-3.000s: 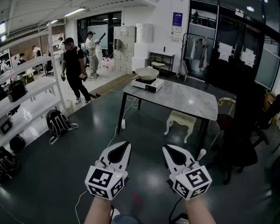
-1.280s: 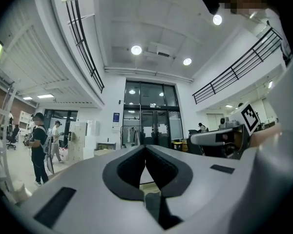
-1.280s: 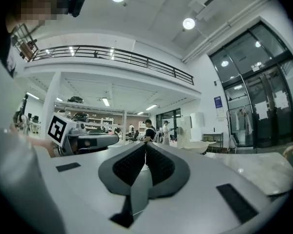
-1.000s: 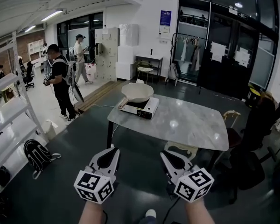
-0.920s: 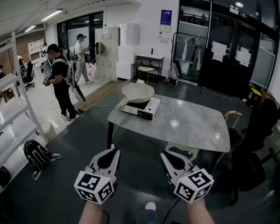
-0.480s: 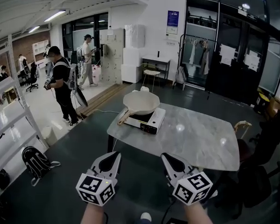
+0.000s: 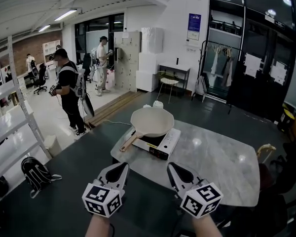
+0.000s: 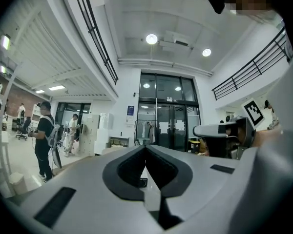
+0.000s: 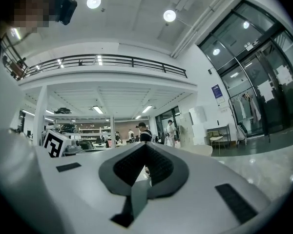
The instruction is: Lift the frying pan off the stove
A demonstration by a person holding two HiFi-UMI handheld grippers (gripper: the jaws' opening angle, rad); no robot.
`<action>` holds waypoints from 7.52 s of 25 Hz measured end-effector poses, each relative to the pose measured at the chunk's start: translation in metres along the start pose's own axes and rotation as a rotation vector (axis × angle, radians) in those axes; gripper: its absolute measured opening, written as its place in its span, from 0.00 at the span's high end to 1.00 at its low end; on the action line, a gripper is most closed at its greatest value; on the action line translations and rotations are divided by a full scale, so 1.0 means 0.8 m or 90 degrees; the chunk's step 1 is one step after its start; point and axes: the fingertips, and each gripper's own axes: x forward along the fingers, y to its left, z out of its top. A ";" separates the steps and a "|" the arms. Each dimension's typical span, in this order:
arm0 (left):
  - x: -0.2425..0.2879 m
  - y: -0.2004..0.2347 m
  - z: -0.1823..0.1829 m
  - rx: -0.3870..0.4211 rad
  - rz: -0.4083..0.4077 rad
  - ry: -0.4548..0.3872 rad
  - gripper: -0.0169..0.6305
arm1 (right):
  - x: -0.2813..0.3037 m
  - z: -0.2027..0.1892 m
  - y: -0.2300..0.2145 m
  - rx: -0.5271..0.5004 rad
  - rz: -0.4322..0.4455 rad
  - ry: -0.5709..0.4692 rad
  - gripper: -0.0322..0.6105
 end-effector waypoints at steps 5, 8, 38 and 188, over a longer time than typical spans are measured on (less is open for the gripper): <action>0.029 0.016 -0.010 -0.013 0.002 0.022 0.96 | 0.025 -0.008 -0.032 0.032 0.003 0.015 0.91; 0.037 0.026 -0.020 -0.002 0.017 0.040 0.96 | 0.037 -0.016 -0.046 0.049 -0.002 0.019 0.91; 0.162 0.160 -0.170 -0.378 -0.250 0.291 0.60 | 0.216 -0.105 -0.116 0.111 -0.122 0.096 0.91; 0.212 -0.031 -0.058 -0.409 -0.689 0.268 0.75 | 0.226 -0.020 -0.249 0.487 -0.153 -0.006 0.58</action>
